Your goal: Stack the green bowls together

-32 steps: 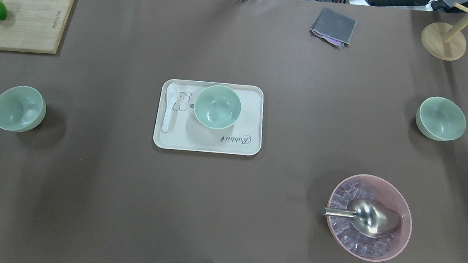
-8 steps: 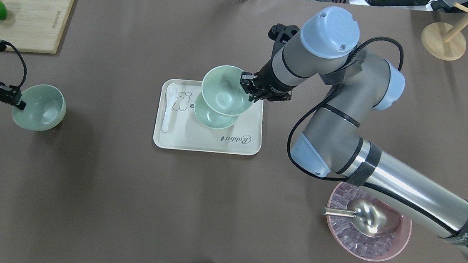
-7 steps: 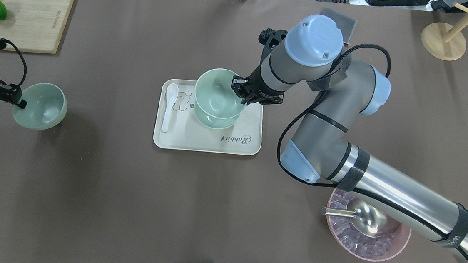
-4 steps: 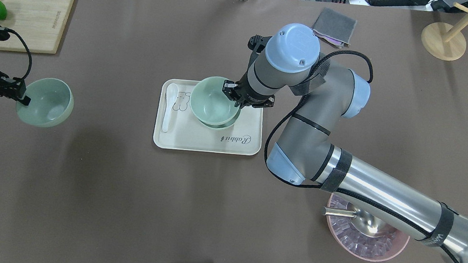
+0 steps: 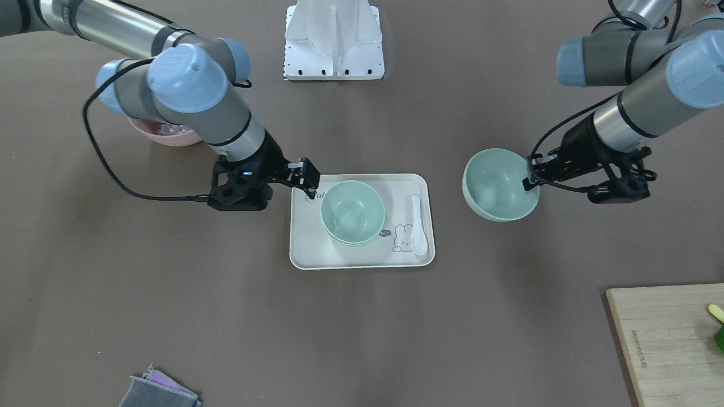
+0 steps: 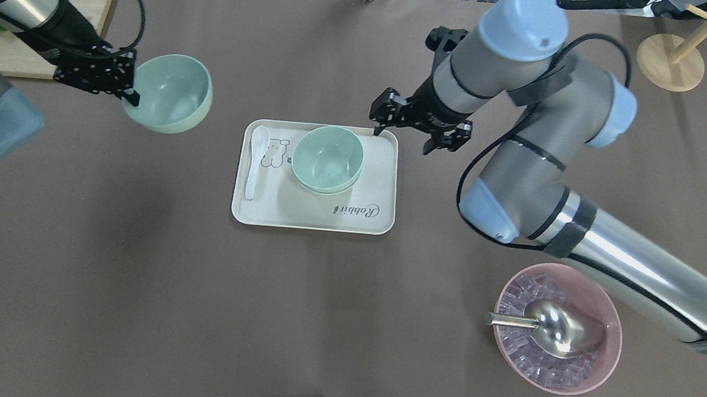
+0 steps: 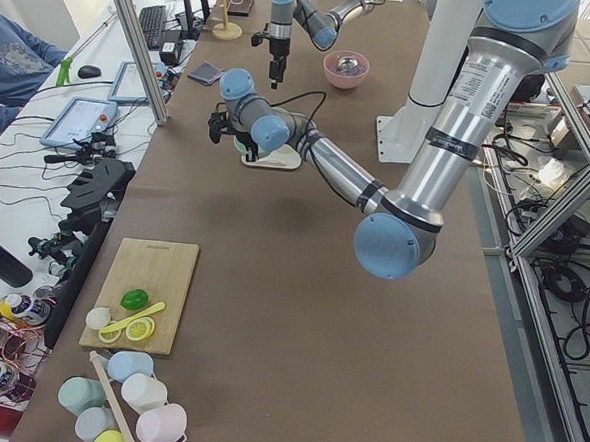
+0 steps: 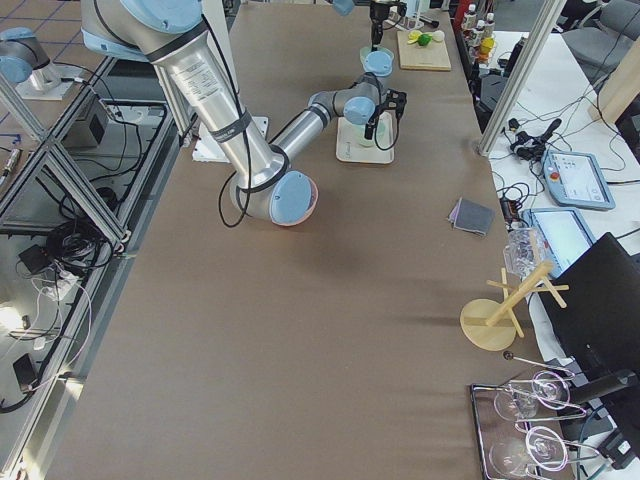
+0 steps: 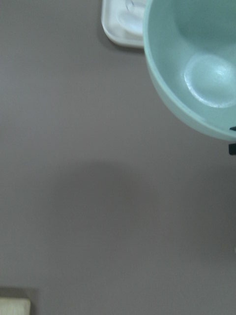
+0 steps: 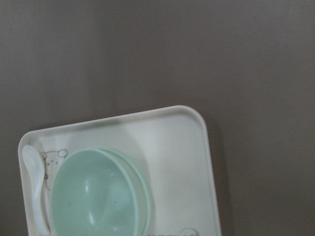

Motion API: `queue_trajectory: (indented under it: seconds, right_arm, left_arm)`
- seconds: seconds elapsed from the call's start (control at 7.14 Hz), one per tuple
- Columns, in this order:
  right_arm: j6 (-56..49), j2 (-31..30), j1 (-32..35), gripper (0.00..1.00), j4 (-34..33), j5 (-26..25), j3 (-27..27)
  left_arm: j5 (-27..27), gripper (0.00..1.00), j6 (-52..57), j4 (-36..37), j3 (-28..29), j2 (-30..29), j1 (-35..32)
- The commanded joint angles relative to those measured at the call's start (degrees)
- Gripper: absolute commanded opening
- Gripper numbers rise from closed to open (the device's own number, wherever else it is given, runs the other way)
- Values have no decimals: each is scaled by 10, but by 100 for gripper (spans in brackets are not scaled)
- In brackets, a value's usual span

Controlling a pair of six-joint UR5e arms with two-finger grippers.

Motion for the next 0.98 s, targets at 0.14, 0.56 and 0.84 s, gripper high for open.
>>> queue_trajectory:
  seconds: [0.14, 0.56, 0.84]
  right_arm:
    - [-206, -155, 166, 100, -1, 125, 48]
    - [-452, -280, 266, 100, -2, 126, 19]
    - [-546, -302, 314, 100, -2, 122, -15]
  left_arm:
    - [81, 0, -98, 2, 41, -109, 108]
    - [129, 0, -135, -79, 123, -162, 169]
    - [148, 76, -142, -127, 194, -190, 172]
